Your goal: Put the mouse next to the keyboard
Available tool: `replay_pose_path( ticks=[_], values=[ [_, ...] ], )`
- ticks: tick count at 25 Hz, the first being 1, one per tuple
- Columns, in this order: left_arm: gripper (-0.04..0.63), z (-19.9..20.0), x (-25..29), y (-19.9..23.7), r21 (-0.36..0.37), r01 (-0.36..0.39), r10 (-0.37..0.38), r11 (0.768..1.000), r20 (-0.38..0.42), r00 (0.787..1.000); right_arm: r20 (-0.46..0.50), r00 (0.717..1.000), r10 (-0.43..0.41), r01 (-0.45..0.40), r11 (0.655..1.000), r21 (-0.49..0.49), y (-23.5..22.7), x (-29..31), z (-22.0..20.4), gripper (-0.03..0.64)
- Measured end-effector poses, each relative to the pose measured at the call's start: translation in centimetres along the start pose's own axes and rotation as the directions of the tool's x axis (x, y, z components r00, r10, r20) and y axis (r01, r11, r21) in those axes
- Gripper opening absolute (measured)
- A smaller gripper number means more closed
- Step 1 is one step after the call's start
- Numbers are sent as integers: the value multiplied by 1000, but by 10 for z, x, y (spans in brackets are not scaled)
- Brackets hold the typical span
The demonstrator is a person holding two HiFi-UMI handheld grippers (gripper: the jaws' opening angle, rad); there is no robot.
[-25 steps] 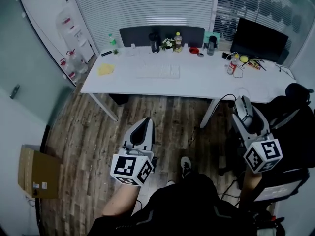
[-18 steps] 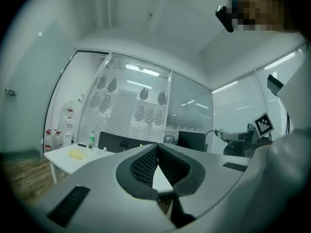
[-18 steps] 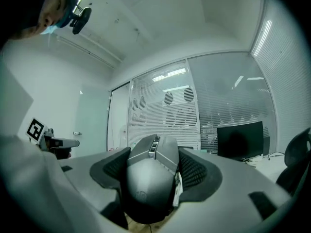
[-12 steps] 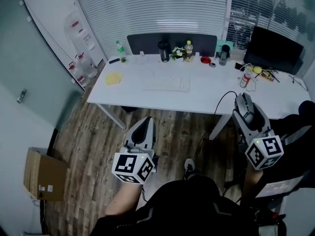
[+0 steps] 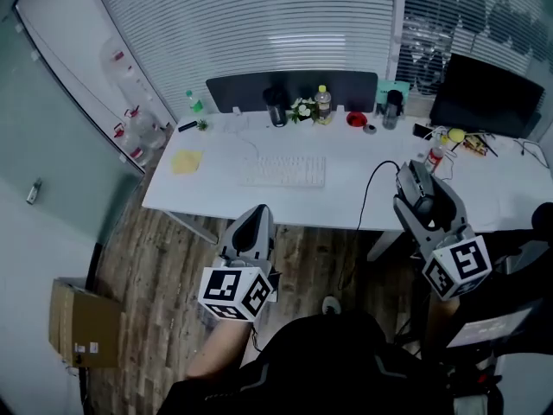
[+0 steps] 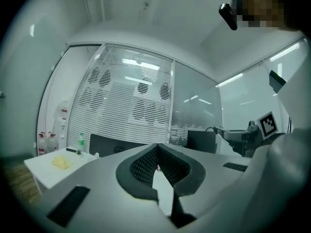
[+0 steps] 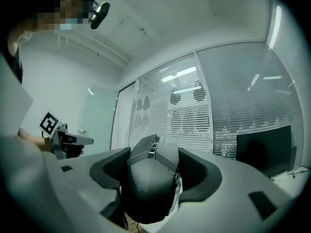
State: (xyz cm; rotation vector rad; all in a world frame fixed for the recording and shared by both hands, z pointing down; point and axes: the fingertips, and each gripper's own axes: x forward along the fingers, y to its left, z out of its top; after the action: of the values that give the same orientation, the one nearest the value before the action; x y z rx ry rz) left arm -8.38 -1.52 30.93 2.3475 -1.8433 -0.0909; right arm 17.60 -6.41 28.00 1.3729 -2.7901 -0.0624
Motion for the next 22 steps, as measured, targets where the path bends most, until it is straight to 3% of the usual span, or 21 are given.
replay_pose_path(
  ticks=[3,9,22],
  values=[
    [31,0,32,2,-54,1,-1,999,4,1000,-4,1000,16,-16,1000,4,-18,20,-4,302],
    [31,-9,81,2,9,14,-14,1000,-45,999,22,997,75,-74,997,-28,-33,51,3,302],
    [31,-24,150,63,-18,126,-127,992,-105,986,-26,989,145,-146,987,-62,5,138,-4,303]
  ],
)
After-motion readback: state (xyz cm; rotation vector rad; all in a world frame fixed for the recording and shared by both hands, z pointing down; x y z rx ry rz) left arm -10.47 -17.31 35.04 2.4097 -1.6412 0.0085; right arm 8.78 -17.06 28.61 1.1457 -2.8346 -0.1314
